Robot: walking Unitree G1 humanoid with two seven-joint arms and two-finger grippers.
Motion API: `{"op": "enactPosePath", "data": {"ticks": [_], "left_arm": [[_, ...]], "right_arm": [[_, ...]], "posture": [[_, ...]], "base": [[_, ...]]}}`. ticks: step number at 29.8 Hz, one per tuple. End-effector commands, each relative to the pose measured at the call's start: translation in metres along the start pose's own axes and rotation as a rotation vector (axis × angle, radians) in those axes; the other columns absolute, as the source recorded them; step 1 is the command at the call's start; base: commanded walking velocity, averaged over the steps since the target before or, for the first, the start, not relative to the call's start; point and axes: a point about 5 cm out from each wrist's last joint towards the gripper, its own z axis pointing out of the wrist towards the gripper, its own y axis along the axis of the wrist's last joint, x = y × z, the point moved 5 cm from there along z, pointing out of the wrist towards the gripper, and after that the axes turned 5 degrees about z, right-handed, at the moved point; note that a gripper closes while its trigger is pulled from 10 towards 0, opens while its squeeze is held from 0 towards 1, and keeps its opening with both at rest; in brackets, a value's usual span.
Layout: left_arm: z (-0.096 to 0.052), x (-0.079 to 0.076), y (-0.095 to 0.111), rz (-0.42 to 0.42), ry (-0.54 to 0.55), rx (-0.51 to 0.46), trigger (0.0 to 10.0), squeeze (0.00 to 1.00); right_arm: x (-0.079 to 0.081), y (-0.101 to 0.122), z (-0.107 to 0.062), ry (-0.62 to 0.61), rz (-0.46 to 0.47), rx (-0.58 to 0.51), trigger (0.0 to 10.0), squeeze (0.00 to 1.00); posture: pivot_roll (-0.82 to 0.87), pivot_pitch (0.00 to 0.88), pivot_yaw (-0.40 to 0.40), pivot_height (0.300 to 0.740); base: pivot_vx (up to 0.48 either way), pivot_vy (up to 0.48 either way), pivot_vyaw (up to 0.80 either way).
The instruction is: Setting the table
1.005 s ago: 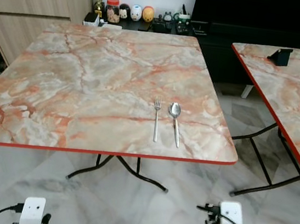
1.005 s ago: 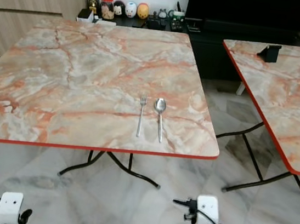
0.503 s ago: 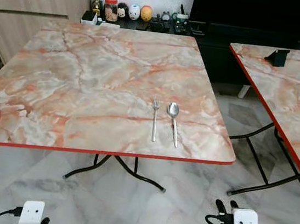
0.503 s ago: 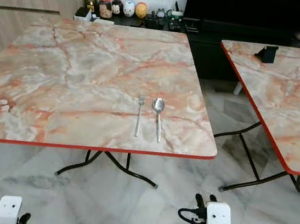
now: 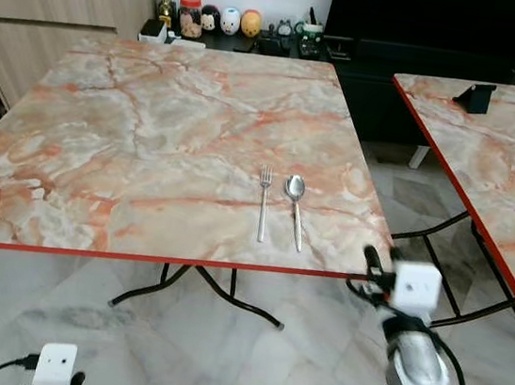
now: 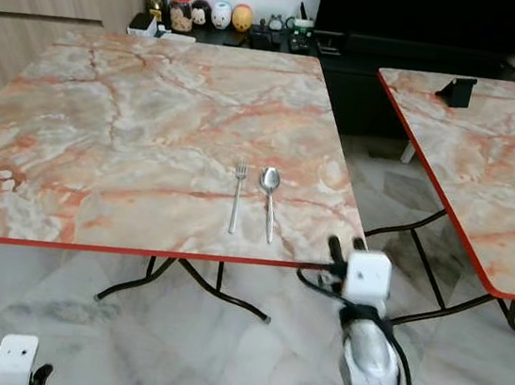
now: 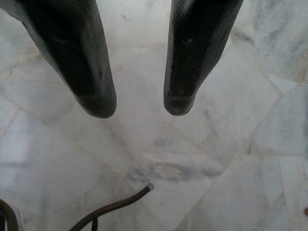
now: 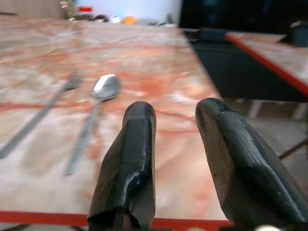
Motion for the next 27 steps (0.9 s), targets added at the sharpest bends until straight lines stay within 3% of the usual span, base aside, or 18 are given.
{"op": "enactPosePath", "data": {"ticks": [1,11,19,27], "left_arm": [[-0.001,0.001,-0.002,0.001,0.009,0.006,10.0,0.0],[-0.003,0.007,-0.011,-0.008,0.034,0.036,10.0,0.0],[-0.003,0.011,-0.01,0.002,0.04,0.025,10.0,0.0],[-0.004,0.017,-0.011,0.015,0.044,0.029,10.0,0.0]], "right_arm": [[0.003,-0.007,0.0,0.011,0.008,0.036,10.0,0.0],[0.005,0.007,0.026,-0.005,0.014,0.004,10.0,0.0],[0.012,0.005,0.031,0.0,0.036,0.011,10.0,0.0],[0.023,0.004,0.034,0.019,0.048,0.004,10.0,0.0]], "posture": [[-0.02,0.0,-0.008,0.724],[-0.03,0.0,0.015,0.724],[-0.03,0.0,0.025,0.724],[-0.03,0.0,0.038,0.724]], "base": [[0.0,0.0,0.0],[0.0,0.056,0.0],[0.0,0.3,0.0],[0.0,0.227,-0.58]]}}
